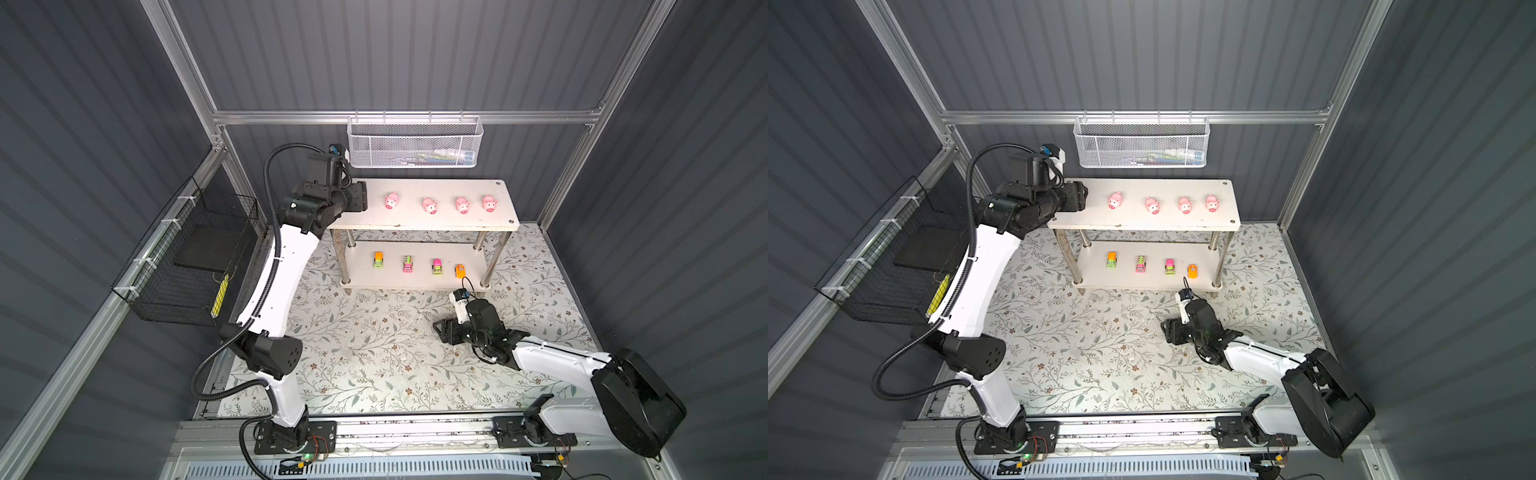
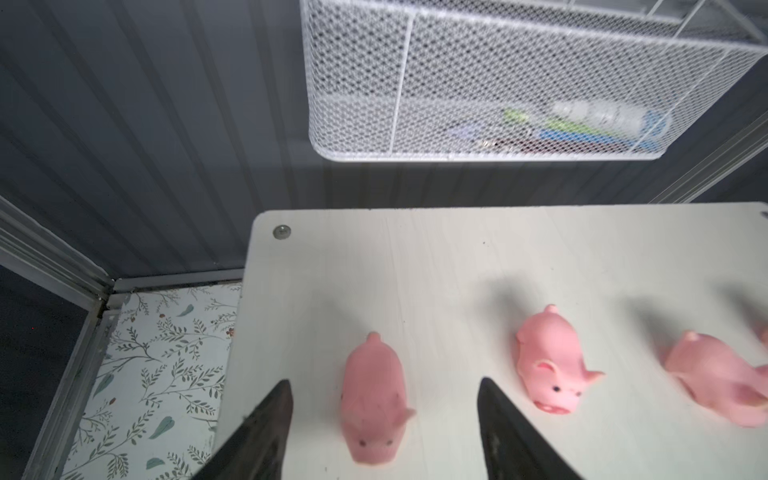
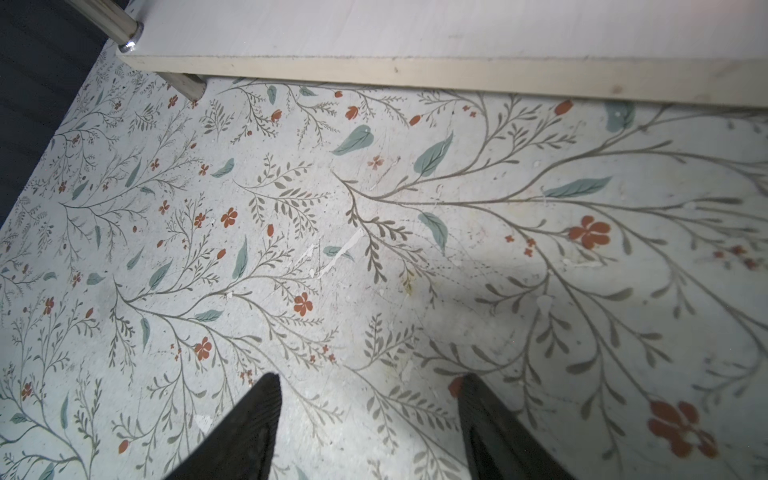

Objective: Place and organize the plastic toys onto the shelf

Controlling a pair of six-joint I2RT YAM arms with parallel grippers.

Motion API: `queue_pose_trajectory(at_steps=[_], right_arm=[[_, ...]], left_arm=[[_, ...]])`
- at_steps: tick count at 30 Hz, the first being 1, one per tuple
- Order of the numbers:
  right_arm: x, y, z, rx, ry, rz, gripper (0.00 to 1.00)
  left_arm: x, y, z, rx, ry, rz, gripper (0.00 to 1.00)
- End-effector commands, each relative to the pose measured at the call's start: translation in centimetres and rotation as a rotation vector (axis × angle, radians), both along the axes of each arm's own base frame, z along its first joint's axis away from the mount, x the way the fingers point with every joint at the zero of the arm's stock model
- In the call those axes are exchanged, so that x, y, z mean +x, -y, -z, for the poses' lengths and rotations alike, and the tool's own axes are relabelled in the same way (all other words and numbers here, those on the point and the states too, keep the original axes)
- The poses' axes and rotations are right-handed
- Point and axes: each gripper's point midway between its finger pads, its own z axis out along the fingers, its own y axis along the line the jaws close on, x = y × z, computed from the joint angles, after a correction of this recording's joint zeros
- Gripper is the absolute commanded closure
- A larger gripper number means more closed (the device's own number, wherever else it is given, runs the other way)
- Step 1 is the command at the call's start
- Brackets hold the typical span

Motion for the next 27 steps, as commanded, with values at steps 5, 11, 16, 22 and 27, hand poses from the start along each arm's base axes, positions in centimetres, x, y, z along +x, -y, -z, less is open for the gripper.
queue_pose_trajectory(at_steps=[5,11,16,22,27], right_arm=[[0.3,2.9,-3.7,0.008,0.082,0.103,0.30],[0.8,7.4,-7.9,0.004,0.185,0.257,0.30],[1.2,12.0,-10.9,-0.012,0.261,0.420,0.30],[2.0,16.4,-11.5,-0.037,0.300,0.605,0.29],[3.2,19.7,-11.2,-0.066,0.333,0.728,0.28]], left_arm=[[-5.6,-4.5,-5.7,-0.005,0.217,-0.098,0.29],[-9.2,-7.8,-3.1,-0.013,0.234,-0.210,0.30],[-11.7,-11.1,2.5,0.014,0.183,-0.352,0.30],[-12.7,-13.8,11.3,0.058,0.124,-0.495,0.29],[-12.3,-14.7,17.9,0.085,0.103,-0.562,0.26]])
